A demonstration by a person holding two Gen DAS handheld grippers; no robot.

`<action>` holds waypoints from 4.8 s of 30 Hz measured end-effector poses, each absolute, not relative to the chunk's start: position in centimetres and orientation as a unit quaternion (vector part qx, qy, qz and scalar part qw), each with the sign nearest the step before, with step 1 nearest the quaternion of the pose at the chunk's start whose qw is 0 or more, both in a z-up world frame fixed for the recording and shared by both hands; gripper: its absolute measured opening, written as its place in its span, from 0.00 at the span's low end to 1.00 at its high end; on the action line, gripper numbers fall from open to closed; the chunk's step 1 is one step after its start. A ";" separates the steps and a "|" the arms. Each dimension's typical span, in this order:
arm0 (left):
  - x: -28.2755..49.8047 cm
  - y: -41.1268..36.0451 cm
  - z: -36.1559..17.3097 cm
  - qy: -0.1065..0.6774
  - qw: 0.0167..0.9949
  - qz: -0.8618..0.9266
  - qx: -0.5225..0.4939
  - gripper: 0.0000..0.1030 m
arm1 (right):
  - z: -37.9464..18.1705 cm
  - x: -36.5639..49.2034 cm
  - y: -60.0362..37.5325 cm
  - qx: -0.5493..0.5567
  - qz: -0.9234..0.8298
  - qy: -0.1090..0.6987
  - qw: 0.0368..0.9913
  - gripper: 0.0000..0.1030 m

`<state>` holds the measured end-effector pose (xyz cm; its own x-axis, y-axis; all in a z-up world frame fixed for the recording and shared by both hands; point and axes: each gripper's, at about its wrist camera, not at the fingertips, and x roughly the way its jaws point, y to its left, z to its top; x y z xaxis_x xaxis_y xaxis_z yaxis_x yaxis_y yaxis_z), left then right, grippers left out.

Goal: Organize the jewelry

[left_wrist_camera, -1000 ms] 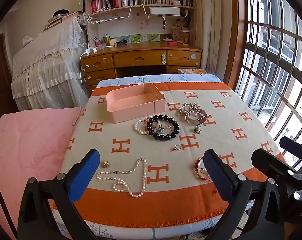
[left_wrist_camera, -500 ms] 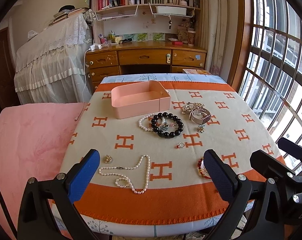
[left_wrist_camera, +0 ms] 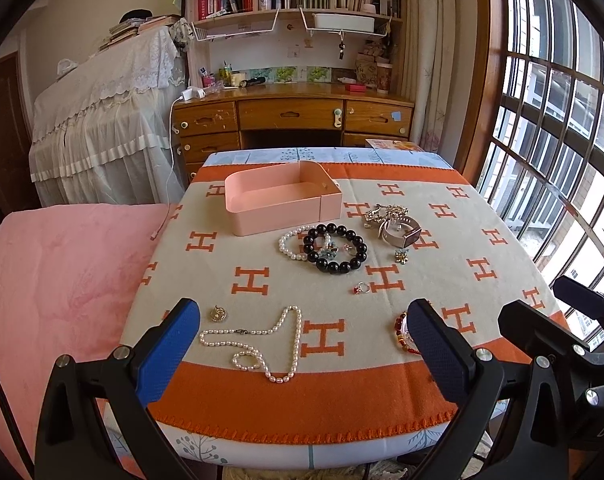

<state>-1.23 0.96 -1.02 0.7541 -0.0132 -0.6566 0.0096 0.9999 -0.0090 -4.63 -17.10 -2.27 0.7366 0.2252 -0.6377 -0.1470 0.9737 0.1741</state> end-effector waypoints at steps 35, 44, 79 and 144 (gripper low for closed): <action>-1.0 0.9 -2.0 0.375 0.927 -0.026 -0.011 0.99 | -3.0 -5.4 -17.3 0.058 0.115 0.362 0.923 0.97; 1.5 1.8 -0.6 0.384 0.922 -0.047 0.013 0.99 | -2.6 -2.4 -16.6 0.040 0.153 0.388 0.908 0.75; 25.0 7.1 -13.1 0.603 0.794 -0.065 -0.048 0.58 | -14.1 23.4 -8.9 -0.063 0.184 0.600 0.776 0.16; 30.0 8.2 -5.6 0.488 0.872 -0.016 0.042 0.61 | -6.4 29.0 -6.2 0.032 0.198 0.546 0.813 0.19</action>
<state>30.02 8.21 -5.56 0.5240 0.0139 -0.8516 0.0687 0.9959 0.0585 28.96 -6.18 -6.42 0.3254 0.3571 -0.8756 -0.2866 0.9197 0.2685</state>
